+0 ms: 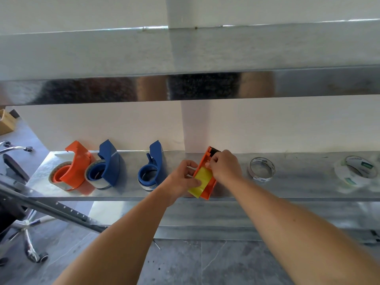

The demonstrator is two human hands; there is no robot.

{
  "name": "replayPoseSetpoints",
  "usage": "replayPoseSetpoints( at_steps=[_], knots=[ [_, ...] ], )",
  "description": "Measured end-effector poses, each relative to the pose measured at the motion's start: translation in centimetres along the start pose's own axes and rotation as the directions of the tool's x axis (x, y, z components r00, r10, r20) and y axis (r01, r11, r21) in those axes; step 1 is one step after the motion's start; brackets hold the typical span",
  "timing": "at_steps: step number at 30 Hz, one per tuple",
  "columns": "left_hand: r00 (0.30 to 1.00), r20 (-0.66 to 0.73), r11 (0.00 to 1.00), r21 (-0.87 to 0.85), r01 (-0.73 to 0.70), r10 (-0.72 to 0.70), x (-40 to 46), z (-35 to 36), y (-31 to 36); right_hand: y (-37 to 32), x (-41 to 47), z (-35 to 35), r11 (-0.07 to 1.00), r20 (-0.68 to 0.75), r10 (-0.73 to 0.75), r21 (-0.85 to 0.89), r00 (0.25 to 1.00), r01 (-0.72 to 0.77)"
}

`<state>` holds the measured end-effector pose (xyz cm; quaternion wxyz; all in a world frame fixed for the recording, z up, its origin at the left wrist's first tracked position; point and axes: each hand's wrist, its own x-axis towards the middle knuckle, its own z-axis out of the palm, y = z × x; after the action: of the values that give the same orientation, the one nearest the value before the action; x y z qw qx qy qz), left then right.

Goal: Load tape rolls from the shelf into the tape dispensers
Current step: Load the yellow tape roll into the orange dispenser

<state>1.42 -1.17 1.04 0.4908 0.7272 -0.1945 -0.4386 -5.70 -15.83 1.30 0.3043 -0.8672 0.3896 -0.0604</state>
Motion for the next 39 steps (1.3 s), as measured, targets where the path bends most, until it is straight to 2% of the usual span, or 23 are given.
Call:
replayPoseSetpoints(
  at_steps=[5,8,11,17,22,26,30,34,37,39],
  knots=[
    [1.0,0.011,0.999,0.032,-0.009,0.008,0.0,-0.3,0.2,-0.2,0.0,-0.1,1.0,-0.046,-0.012,-0.022,0.999,0.011],
    [1.0,0.013,0.998,0.055,-0.005,0.004,0.1,-0.4,0.2,-0.1,-0.2,-0.2,0.995,-0.1,-0.055,-0.092,0.993,0.046],
    [1.0,0.01,0.997,0.081,-0.002,0.002,0.1,-0.4,0.3,-0.1,-0.3,-0.3,0.997,-0.146,-0.054,-0.062,0.988,0.045],
    [0.999,-0.021,0.988,0.152,0.032,-0.029,0.0,-0.6,-0.2,0.3,-0.6,0.2,0.991,-0.126,-0.088,0.085,0.988,0.099],
    [0.993,-0.105,0.992,0.112,0.064,-0.052,0.1,-0.1,-0.2,0.2,-0.7,0.3,0.975,-0.08,-0.217,0.034,0.973,0.22],
    [0.988,-0.141,0.994,0.079,0.073,-0.061,0.4,0.3,-0.4,0.1,-0.5,0.4,0.972,-0.044,-0.221,0.071,0.974,0.223],
    [0.982,-0.17,0.996,0.015,0.083,-0.08,0.4,0.6,-0.7,0.2,-0.2,0.6,0.97,-0.022,-0.167,0.173,0.986,0.168],
    [0.978,-0.192,0.994,-0.086,0.061,-0.077,0.5,0.7,-1.3,0.6,0.1,0.2,0.953,-0.082,-0.055,0.292,0.995,0.077],
    [0.982,-0.176,0.985,-0.167,0.038,-0.067,0.1,0.9,-1.5,0.9,0.1,0.4,0.914,0.028,0.105,0.391,0.994,-0.108],
    [0.989,-0.139,0.974,-0.225,0.027,-0.059,-0.1,1.2,-1.5,0.8,0.1,0.7,0.831,0.158,0.153,0.514,0.976,-0.213]
  ],
)
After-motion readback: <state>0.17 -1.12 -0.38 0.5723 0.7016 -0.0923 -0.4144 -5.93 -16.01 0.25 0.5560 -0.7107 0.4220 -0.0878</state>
